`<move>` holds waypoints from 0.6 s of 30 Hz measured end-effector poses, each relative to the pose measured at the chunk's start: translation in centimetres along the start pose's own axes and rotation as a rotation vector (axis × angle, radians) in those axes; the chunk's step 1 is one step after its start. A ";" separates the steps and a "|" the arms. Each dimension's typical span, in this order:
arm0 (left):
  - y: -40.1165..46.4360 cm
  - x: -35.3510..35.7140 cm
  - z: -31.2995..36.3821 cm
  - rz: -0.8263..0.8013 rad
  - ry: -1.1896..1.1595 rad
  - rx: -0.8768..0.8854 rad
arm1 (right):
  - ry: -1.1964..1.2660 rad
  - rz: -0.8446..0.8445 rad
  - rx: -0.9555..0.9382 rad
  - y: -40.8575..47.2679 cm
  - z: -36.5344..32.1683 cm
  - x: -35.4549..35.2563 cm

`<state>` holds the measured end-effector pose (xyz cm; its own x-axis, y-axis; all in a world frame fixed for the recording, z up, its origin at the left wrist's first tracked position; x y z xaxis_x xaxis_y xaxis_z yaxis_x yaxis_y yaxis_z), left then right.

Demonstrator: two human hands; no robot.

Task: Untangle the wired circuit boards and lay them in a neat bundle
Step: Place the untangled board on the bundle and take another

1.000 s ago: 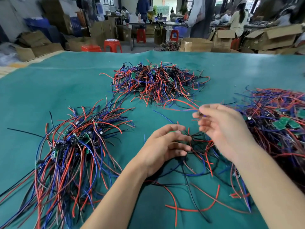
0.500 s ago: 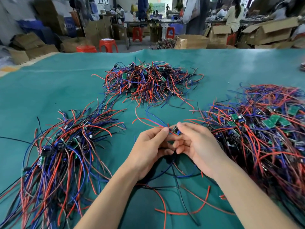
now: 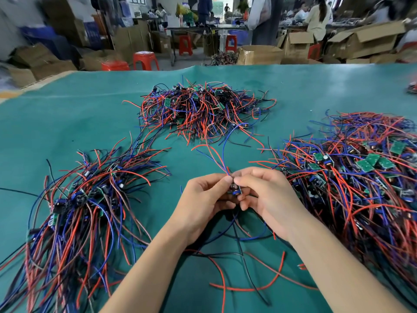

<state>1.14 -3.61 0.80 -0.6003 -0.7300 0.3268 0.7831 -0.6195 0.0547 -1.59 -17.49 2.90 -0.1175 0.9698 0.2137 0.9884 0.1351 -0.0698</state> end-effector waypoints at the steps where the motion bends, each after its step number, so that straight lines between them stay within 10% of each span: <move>1: 0.0 0.0 0.0 0.007 0.004 0.002 | -0.010 0.018 0.000 0.0 0.0 -0.1; 18: -0.2 -0.3 0.3 0.108 0.093 0.063 | -0.045 0.005 -0.030 0.1 0.4 0.0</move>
<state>1.22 -3.21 0.99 -0.5220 -0.8168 0.2457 0.8509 -0.5186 0.0838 -1.54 -17.39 2.54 -0.1165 0.9787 0.1692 0.9913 0.1252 -0.0415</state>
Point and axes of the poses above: each hand's wrist, its own y-axis towards the middle knuckle, its own x-axis out of the palm, z = x × y, the point moved 2 cm from there along y, towards the middle knuckle, and after that the axes turned 14 degrees about -z, right-handed, at the moved point
